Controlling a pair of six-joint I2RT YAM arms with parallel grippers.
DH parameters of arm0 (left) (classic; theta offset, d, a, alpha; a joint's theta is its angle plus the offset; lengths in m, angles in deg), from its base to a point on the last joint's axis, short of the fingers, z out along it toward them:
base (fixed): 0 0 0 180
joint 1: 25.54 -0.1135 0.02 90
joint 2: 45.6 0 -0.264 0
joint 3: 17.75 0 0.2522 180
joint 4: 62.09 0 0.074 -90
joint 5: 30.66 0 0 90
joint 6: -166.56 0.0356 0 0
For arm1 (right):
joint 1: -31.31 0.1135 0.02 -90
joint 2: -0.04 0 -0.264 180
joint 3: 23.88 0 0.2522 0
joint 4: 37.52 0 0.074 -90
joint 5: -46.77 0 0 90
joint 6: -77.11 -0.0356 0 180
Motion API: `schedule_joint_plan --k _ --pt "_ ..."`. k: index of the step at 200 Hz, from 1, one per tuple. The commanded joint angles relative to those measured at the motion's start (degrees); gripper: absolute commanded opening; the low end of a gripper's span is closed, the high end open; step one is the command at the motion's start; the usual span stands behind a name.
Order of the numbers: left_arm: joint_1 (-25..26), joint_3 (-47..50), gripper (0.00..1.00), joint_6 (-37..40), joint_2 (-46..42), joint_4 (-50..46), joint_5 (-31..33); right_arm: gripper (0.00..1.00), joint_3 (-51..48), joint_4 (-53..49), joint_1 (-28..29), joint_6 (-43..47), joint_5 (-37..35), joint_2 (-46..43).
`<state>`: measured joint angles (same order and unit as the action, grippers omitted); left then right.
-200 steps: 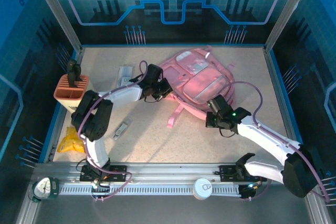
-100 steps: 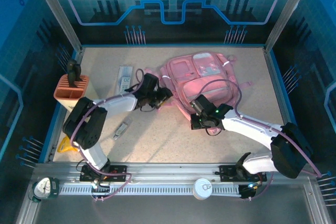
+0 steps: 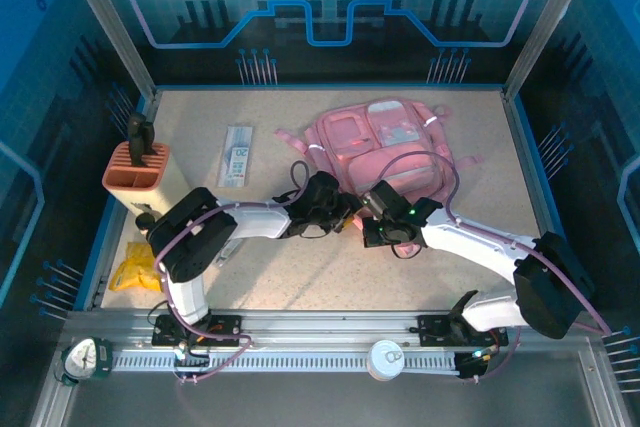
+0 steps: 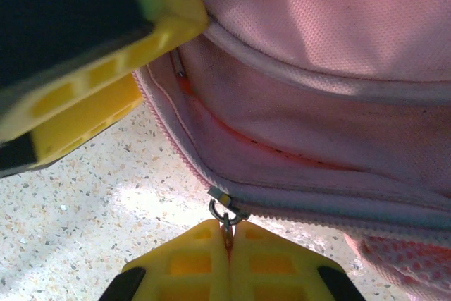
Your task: Pack the student bag
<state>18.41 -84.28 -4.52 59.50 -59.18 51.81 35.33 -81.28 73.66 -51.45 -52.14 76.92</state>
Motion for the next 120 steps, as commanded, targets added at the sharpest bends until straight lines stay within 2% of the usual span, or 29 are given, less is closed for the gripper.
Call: schedule_joint_plan --k 1,39,80,120 --pt "0.2 -2.8 0.34 -0.6 1.1 0.6 2.4 0.0 0.5 -1.6 0.8 0.4 -1.7 -0.6" --pt "-0.7 -2.3 0.0 1.7 0.0 -2.2 4.2 0.0 0.3 -3.4 0.8 0.5 -3.3 -1.1" --pt "-6.0 -0.5 0.0 8.5 -5.9 -9.7 4.8 0.0 -1.1 -8.9 0.1 -0.7 -8.0 -4.0" --pt "-13.5 -0.6 0.0 16.7 -11.8 -19.8 4.5 0.0 -4.6 -11.8 -6.2 -0.1 -7.4 -9.0"
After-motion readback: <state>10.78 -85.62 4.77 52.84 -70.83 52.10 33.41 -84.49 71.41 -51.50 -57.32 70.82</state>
